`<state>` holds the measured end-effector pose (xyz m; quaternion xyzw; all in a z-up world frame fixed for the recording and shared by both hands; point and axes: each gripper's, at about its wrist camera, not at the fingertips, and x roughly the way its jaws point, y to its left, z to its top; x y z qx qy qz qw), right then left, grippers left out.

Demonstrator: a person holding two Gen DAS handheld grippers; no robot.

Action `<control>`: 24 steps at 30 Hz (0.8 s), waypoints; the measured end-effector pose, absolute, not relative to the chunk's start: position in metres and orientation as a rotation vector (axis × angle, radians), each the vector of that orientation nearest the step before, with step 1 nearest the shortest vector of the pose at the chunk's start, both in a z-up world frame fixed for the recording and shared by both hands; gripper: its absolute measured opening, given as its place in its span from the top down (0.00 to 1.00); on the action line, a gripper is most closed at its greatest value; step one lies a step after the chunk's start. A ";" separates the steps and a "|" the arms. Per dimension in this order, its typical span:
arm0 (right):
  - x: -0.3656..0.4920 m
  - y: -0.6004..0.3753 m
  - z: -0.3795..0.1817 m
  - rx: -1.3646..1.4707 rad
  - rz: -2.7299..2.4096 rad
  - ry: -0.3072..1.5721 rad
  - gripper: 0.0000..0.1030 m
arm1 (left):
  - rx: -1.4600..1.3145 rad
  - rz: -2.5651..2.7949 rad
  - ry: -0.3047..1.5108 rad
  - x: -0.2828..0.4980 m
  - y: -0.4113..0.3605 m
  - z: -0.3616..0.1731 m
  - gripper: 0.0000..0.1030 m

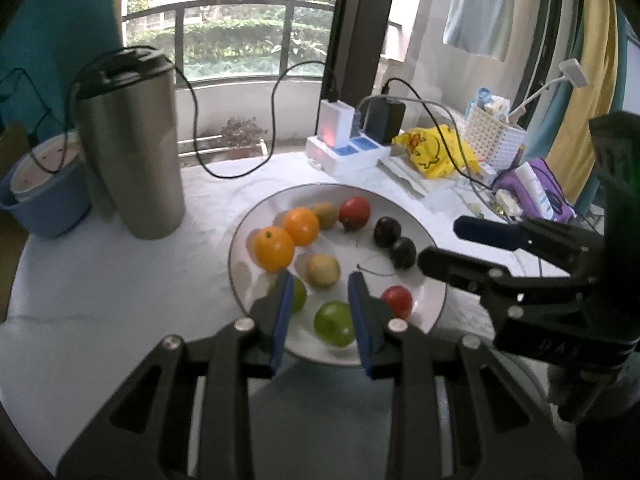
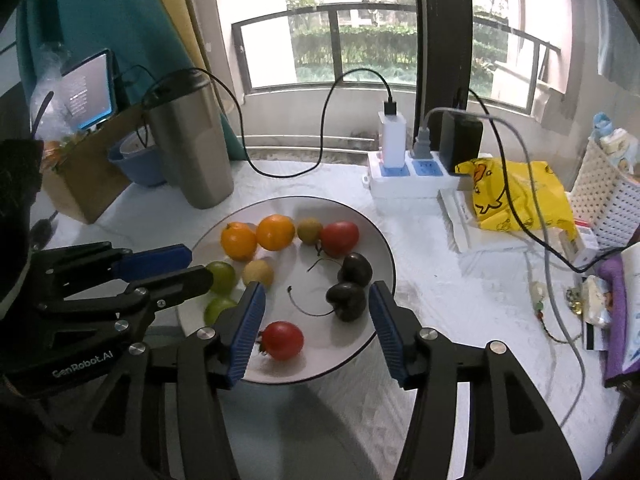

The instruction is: Organize fruits

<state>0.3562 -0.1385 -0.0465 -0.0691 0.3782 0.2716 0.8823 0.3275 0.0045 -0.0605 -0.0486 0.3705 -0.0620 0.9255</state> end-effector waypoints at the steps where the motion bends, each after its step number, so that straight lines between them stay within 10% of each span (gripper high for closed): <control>1: 0.353 -0.139 -0.044 -0.146 0.565 0.783 0.45 | -0.102 -0.125 0.757 0.323 0.005 -0.059 0.70; 6: 0.336 -0.138 -0.038 -0.156 0.558 0.772 0.45 | -0.127 -0.116 0.751 0.302 0.007 -0.057 0.54; 24: 0.258 -0.146 -0.018 -0.152 0.509 0.732 0.45 | -0.153 -0.116 0.705 0.216 0.013 -0.041 0.53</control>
